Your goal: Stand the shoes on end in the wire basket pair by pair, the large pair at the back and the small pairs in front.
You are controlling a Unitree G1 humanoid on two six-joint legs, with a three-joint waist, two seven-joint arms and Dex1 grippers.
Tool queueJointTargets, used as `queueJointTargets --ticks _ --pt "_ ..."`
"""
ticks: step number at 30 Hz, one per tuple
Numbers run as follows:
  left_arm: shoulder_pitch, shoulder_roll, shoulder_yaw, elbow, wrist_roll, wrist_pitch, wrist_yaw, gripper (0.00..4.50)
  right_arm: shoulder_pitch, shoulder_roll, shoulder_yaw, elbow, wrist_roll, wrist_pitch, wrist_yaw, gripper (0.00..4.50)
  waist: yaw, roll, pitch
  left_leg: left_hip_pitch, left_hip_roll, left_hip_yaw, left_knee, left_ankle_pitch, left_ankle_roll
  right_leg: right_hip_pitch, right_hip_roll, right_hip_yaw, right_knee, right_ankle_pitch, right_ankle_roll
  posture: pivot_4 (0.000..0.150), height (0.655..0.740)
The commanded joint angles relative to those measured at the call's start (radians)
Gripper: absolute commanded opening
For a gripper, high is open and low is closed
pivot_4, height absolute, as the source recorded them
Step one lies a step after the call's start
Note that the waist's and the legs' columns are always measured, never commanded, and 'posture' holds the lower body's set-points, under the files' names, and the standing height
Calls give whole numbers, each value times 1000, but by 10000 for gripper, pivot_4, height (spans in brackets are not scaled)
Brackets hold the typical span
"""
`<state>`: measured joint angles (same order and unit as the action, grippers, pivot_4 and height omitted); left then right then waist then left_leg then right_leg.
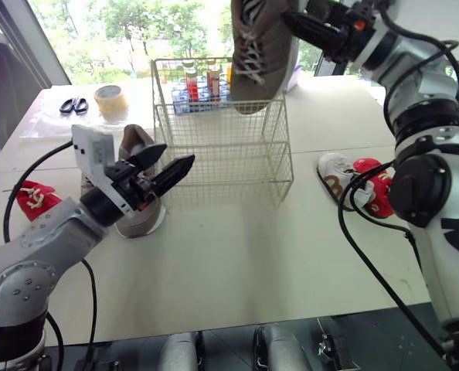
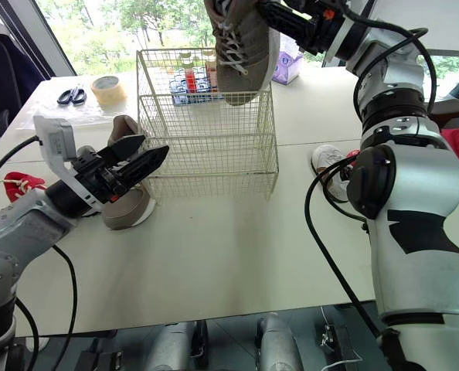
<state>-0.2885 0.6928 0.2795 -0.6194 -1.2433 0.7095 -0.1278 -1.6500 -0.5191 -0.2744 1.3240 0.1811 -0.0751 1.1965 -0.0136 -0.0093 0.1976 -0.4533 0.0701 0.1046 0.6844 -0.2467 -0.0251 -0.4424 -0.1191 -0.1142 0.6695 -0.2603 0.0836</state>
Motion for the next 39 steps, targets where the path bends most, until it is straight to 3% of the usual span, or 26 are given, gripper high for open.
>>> queueJointTargets --ticks 1,12,20,26,27,39 --pt "7 -7 6 -14 19 -12 -10 40156 -28 15 -15 -22 12 -19 11 13249 0 0 0 0 0 0 0 0 0 0 0 0 0 0 0 1500 6938" --pt "40 -24 -5 -31 49 -2 -4 40156 -37 62 -53 -31 44 -51 115 11714 -1 0 0 0 0 0 0 0 0 0 0 0 0 0 0 1500 6938" --pt "39 -24 -11 -33 67 3 9 40156 2 56 37 -6 -79 -133 23 11714 0 0 0 0 0 0 0 0 0 0 0 0 1 0 0 1500 6938" --pt "33 -33 -28 -38 77 8 23 40156 19 29 50 4 -111 -129 -42 42563 0 0 0 0 0 0 1 0 0 0 0 0 1 0 0 1500 6938" --pt "30 -33 -30 -37 78 9 24 40156 19 23 48 3 -111 -127 -47 44552 0 0 0 0 0 0 1 0 0 0 0 0 1 0 0 1500 6938" --pt "-43 -43 -66 10 90 34 7 40156 44 -92 -11 -25 -69 -120 -55 44552 1 0 0 2 0 0 1 0 0 1 0 0 2 0 0 1500 6938"
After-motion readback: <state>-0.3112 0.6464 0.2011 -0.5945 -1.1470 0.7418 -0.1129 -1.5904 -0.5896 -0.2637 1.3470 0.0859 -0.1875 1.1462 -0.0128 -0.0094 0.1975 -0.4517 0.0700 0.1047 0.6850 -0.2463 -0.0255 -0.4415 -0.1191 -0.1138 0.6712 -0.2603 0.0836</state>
